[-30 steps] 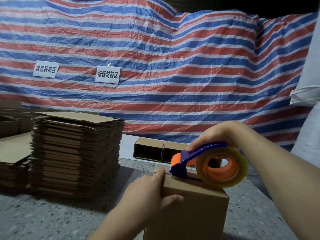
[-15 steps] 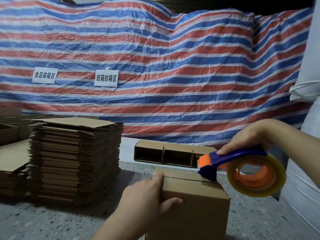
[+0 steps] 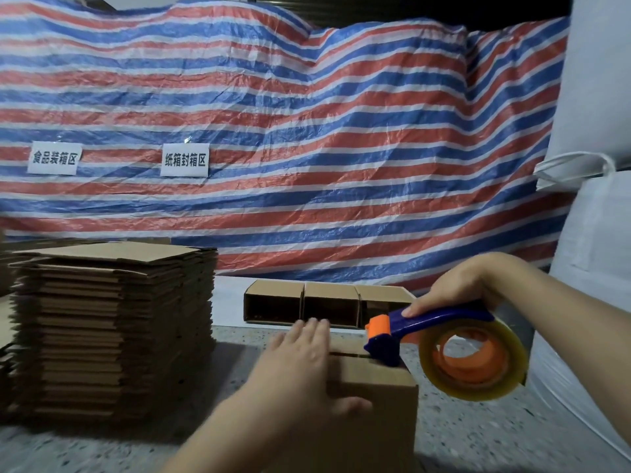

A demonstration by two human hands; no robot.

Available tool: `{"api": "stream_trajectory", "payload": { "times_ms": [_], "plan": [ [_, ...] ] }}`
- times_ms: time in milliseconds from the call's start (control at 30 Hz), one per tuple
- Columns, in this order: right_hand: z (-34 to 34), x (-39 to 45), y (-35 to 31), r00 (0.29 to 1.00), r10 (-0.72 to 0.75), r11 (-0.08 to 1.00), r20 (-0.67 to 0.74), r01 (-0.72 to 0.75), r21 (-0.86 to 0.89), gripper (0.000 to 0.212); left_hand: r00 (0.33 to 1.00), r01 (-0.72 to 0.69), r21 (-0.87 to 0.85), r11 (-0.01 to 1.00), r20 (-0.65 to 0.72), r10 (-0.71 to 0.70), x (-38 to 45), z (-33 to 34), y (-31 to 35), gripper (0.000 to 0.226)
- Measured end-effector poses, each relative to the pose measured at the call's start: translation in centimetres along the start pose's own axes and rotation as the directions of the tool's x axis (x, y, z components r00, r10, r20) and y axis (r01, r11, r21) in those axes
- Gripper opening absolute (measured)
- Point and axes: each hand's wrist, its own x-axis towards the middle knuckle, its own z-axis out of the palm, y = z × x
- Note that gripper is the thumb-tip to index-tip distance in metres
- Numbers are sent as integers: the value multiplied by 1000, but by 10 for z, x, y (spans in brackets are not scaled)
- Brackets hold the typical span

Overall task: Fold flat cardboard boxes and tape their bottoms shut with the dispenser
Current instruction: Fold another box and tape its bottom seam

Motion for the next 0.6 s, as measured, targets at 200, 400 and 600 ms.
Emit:
{"api": "stream_trajectory", "payload": {
  "times_ms": [200, 400, 600],
  "plan": [
    [-2, 3, 0, 1000, -14, 1000, 4, 14, -8, 123, 996, -79, 55, 995, 38, 77, 13, 15, 26, 94],
    [-4, -5, 9, 999, -27, 999, 30, 27, 17, 97, 998, -63, 98, 993, -18, 65, 16, 24, 28, 79],
    [-16, -21, 52, 1000, 25, 999, 10, -26, 48, 109, 996, -64, 96, 993, -55, 70, 15, 28, 25, 74]
  ]
}}
